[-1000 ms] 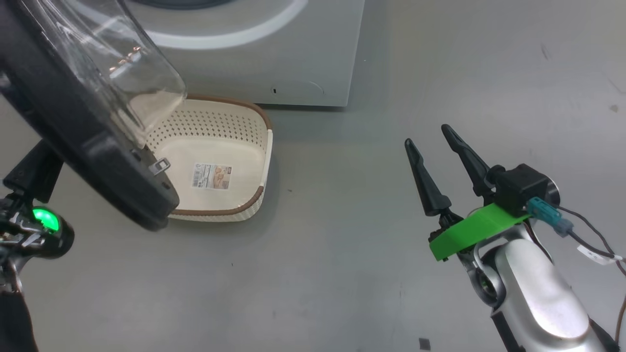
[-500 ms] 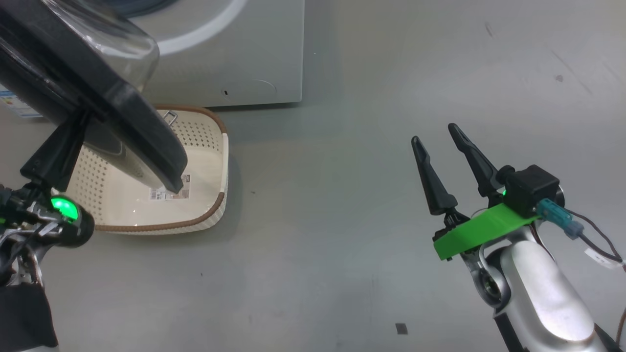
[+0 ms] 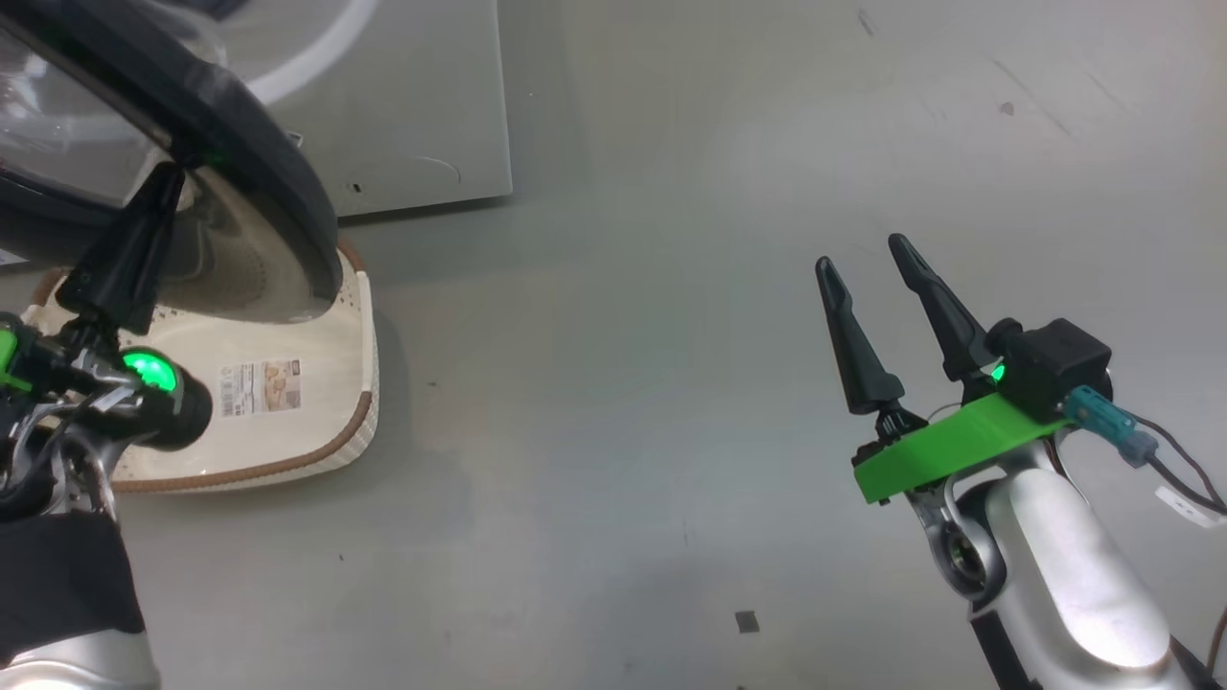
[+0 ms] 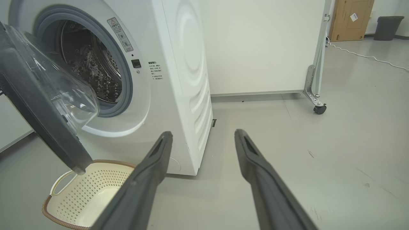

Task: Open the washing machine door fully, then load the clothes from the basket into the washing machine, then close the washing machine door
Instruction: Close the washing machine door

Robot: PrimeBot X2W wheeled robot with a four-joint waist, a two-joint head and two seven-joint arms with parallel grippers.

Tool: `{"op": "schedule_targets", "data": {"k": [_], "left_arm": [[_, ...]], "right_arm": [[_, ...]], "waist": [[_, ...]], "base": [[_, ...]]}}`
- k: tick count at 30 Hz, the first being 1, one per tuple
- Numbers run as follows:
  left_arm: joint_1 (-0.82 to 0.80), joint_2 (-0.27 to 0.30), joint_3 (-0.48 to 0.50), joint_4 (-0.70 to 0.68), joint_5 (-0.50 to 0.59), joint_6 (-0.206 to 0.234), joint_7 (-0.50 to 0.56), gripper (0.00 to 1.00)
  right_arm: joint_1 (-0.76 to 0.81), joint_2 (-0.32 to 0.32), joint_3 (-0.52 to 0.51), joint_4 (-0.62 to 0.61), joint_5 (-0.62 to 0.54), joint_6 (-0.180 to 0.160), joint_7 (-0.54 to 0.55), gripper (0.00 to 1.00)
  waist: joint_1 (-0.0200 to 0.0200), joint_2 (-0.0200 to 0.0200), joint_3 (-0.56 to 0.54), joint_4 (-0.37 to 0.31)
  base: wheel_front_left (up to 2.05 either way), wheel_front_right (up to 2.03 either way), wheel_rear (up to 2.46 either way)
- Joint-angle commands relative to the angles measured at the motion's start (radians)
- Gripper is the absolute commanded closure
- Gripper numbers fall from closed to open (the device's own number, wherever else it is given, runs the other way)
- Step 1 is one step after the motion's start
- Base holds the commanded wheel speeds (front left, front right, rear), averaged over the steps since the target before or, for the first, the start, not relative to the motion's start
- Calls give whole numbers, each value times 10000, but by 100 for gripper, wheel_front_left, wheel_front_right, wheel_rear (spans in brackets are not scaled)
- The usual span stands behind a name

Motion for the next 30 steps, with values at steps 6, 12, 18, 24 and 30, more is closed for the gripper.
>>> {"op": "schedule_targets", "data": {"k": [6,12,18,24,30], "left_arm": [[-721,67,63,99,62,-176,-281,100],[-995,-41,-145,424,266,-226,-517,100],[-898,-106,-113,422,294,-240,-639,100],[0,-160,-5,-357,409,-241,-676,100],[1186,-226,-53,-2130,967,-242,-1282,100]], "right_arm": [[64,79,153,-399,223,0,-67,0],[109,79,99,-411,300,0,-67,0],[163,80,18,-414,321,0,-67,0],[344,80,-260,-360,233,0,-67,0],[609,80,-531,-463,44,0,-67,0]], "waist": [[0,-1,107,-421],[0,-1,120,-564],[0,-1,-14,-537],[0,-1,-426,-357],[0,-1,-856,-35]], "base": [[0,0,0],[0,0,0],[0,0,0],[0,0,0],[0,0,0]]}}
